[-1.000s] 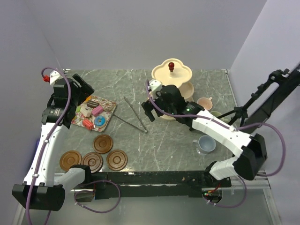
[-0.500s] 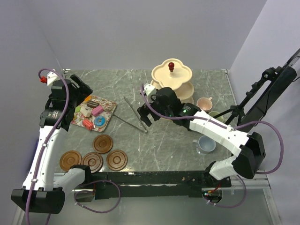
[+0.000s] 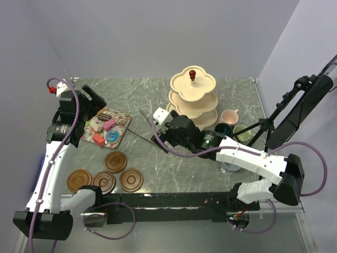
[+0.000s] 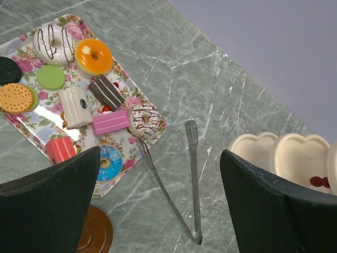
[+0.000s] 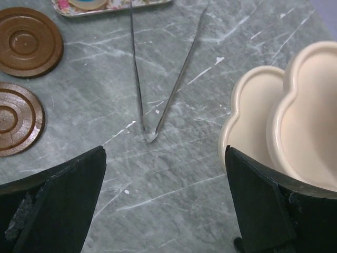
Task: Serve the afternoon tea
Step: Pick up the clamp from the center of the board.
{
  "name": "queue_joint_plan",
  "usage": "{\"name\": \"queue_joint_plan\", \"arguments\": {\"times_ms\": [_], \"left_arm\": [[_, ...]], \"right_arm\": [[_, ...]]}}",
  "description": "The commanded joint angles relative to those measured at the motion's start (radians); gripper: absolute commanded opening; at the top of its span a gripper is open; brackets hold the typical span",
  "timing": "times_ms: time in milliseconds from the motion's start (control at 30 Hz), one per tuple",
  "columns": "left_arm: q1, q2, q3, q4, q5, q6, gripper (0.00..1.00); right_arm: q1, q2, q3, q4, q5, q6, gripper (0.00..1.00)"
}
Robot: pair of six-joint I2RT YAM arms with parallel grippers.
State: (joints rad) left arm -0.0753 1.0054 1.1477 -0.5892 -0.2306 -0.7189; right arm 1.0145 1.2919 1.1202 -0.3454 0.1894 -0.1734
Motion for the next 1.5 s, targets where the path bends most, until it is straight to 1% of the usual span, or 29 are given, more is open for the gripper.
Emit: {"name": "queue_joint_plan", "arguments": {"times_ms": [0, 133, 267, 400, 533, 633, 733, 867, 967, 1067, 1200, 1300, 1467], "left_arm": [[0.003, -0.014, -0.016, 0.038, 0.036, 0.018, 1.00], [0.003, -0.042, -0.031, 0.043, 0.043, 0.036, 1.00], [0.003, -0.048, -0.026, 0.022, 0.021, 0.045, 1.00], [0.002, -0.054, 0.000, 0.000, 0.002, 0.082, 1.00], [-0.014, -0.088, 0.001, -0.014, -0.044, 0.078, 1.00], [-0.040, -0.102, -0.017, -0.006, -0.050, 0.088, 1.00], [-0.096, -0.106, -0.013, -0.014, -0.116, 0.131, 1.00], [-0.144, -0.116, 0.024, -0.060, -0.248, 0.138, 1.00], [-0.142, -0.140, 0.020, -0.055, -0.277, 0.124, 1.00], [-0.135, -0.163, 0.010, -0.032, -0.277, 0.125, 1.00], [-0.121, -0.145, 0.047, -0.037, -0.256, 0.127, 1.00], [-0.112, -0.143, 0.064, -0.046, -0.260, 0.115, 1.00], [-0.100, -0.162, 0.040, -0.037, -0.251, 0.084, 1.00]], "right_arm": [[0.097, -0.005, 0.021, 0.010, 0.160, -0.047, 0.99], [0.186, 0.061, 0.073, -0.020, 0.237, -0.058, 0.99], [0.242, 0.116, 0.127, -0.035, 0.275, -0.052, 0.99], [0.298, 0.197, 0.214, -0.066, 0.329, -0.052, 0.99], [0.355, 0.309, 0.326, -0.141, 0.401, -0.060, 0.99], [0.371, 0.372, 0.407, -0.181, 0.369, -0.054, 0.98], [0.368, 0.444, 0.492, -0.205, 0.286, -0.060, 0.98], [0.339, 0.567, 0.613, -0.314, 0.222, -0.043, 0.97], [0.288, 0.567, 0.590, -0.311, 0.148, -0.015, 0.95], [0.222, 0.555, 0.556, -0.273, 0.050, 0.003, 0.94], [0.133, 0.607, 0.590, -0.280, -0.018, 0.018, 0.94], [0.092, 0.644, 0.598, -0.277, -0.034, -0.003, 0.94], [0.018, 0.676, 0.572, -0.233, -0.159, -0.031, 0.92]]}}
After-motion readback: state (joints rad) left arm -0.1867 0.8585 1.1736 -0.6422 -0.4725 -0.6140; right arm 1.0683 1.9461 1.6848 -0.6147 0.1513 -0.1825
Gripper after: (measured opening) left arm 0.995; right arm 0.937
